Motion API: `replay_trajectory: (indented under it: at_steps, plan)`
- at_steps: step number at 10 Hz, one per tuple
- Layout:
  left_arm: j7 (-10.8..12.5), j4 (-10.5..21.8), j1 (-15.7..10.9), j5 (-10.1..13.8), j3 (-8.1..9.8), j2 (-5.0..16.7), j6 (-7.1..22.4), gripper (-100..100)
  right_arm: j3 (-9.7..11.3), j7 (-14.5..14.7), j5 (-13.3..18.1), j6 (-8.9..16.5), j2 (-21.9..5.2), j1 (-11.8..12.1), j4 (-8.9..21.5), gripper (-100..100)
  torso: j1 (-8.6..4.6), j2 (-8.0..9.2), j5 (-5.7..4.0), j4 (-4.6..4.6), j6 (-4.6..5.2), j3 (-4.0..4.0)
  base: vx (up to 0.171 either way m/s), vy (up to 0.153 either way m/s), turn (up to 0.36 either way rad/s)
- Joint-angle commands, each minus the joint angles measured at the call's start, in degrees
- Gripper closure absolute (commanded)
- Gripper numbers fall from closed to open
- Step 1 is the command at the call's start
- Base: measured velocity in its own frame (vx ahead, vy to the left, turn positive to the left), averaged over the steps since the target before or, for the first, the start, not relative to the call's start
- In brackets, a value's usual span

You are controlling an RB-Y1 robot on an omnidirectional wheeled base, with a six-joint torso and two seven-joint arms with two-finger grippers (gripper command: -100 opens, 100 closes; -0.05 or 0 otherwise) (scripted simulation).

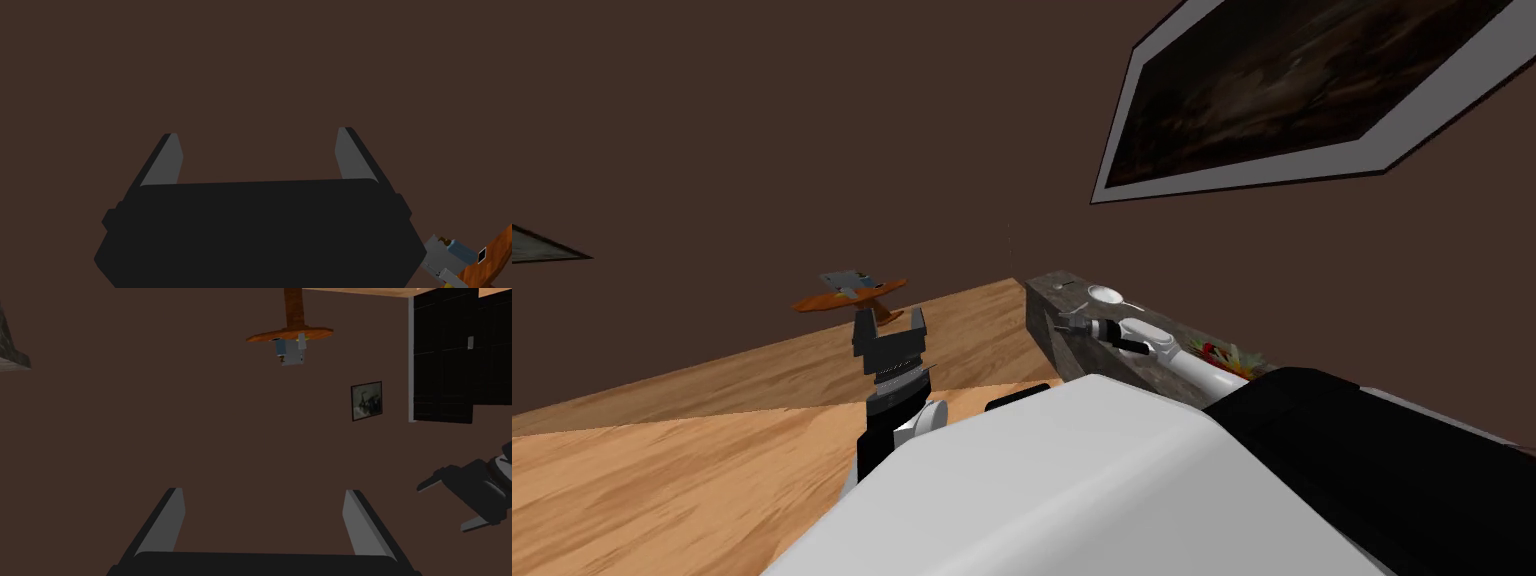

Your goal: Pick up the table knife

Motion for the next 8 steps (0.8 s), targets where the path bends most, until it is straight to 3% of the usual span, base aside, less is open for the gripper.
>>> replay_trajectory:
  at_steps: [1,2,3,8]
  plan:
    - [0.0,0.0,0.0,0.0,0.00,0.0,0.0,0,0.0,0.2,1.1,-0.4,-2.2,0.6,0.4,-100,0.00,0.00,0.00,0.00,0.00,0.00,-0.043,-0.023,0.171]
    - [0.0,0.0,0.0,0.0,0.01,0.0,0.0,0,0.4,0.5,3.4,-1.2,-4.1,0.5,2.3,-100,0.00,-0.01,0.00,0.00,0.09,0.00,-0.038,-0.026,0.387]
    - [0.0,0.0,0.0,0.0,0.00,0.0,0.0,0,0.4,0.5,3.4,-1.2,-5.3,0.5,2.3,-100,-0.02,-0.06,0.00,-0.01,-0.01,-0.03,-0.027,-0.033,0.170]
    - [0.0,0.0,0.0,0.0,0.01,0.0,0.0,0,2.1,1.8,9.9,-3.6,-13.0,0.6,8.3,-100,-0.06,-0.09,-0.01,-0.01,0.10,-0.05,-0.030,-0.031,0.264]
